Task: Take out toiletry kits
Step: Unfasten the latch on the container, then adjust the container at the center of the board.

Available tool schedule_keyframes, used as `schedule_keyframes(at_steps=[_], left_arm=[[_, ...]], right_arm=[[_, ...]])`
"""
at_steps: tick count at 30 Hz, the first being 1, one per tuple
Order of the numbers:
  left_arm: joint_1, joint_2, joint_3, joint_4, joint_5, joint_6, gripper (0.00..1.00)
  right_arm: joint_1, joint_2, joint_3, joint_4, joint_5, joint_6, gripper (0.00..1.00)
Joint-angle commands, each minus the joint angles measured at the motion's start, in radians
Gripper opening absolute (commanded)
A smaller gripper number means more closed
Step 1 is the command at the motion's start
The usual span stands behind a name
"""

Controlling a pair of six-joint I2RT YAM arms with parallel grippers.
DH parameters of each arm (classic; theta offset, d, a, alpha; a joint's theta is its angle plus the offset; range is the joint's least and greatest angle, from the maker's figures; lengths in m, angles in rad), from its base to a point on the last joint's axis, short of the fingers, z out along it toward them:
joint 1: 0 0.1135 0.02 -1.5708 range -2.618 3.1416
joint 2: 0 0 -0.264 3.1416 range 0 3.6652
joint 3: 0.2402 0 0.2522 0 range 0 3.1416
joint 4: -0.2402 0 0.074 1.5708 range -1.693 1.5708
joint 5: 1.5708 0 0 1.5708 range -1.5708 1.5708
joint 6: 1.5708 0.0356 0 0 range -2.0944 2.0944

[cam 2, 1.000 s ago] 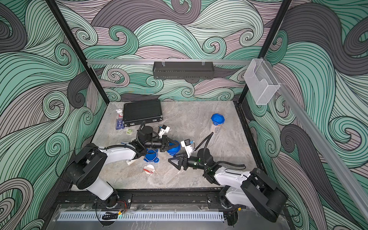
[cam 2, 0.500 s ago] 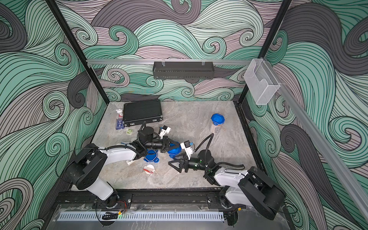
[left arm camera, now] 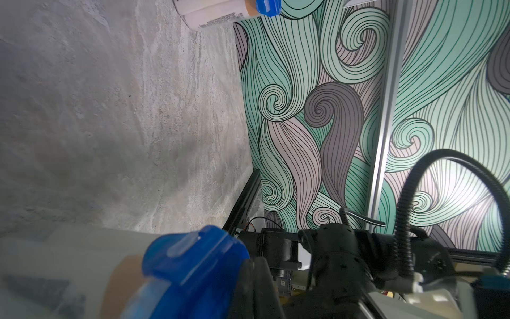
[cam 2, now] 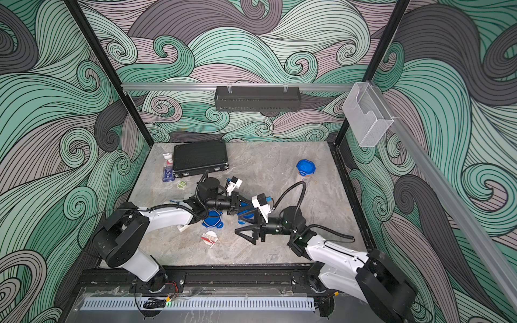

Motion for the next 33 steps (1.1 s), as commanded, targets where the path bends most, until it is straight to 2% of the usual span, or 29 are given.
schedule_keyframes(at_steps=[1, 7, 13, 18, 20, 21, 25, 26, 27, 28, 29, 33], left_arm=[[0.000, 0.030, 0.001, -0.346, -0.102, 0.109, 0.00], [0.002, -0.002, 0.126, -0.501, -0.116, 0.184, 0.01], [0.006, -0.027, 0.255, -0.656, -0.126, 0.264, 0.15], [0.029, -0.064, 0.369, -0.798, -0.126, 0.347, 0.36], [0.046, -0.098, 0.397, -0.850, -0.126, 0.375, 0.40], [0.055, -0.124, 0.406, -0.882, -0.139, 0.396, 0.41], [0.075, -0.259, 0.381, -1.035, -0.220, 0.484, 0.38], [0.075, -0.292, 0.350, -1.060, -0.228, 0.508, 0.34], [0.075, -0.323, 0.312, -1.076, -0.220, 0.526, 0.29], [0.075, -0.348, 0.279, -1.091, -0.210, 0.538, 0.28], [0.075, -0.374, 0.236, -1.104, -0.202, 0.548, 0.27], [0.056, -0.452, 0.085, -1.068, -0.153, 0.535, 0.24]], right_arm=[[0.000, -0.068, 0.021, -0.174, -0.016, -0.068, 0.90], [-0.007, -0.253, 0.065, -0.401, 0.050, -0.102, 0.90], [-0.082, -0.327, 0.075, -0.491, 0.065, -0.047, 0.86], [-0.221, -0.333, 0.036, -0.417, 0.000, 0.069, 0.84], [-0.254, -0.335, 0.067, -0.534, 0.083, 0.055, 0.86], [-0.276, -0.325, 0.089, -0.603, 0.115, 0.042, 0.86], [-0.370, -0.228, 0.129, -0.627, 0.149, 0.092, 0.85], [-0.379, -0.185, 0.168, -0.680, 0.175, 0.075, 0.79], [-0.373, -0.145, 0.236, -0.822, 0.256, 0.033, 0.74], [-0.364, -0.108, 0.302, -0.962, 0.335, 0.005, 0.73], [-0.362, -0.063, 0.363, -1.048, 0.355, -0.034, 0.73], [-0.352, 0.021, 0.405, -1.015, 0.276, -0.037, 0.73]])
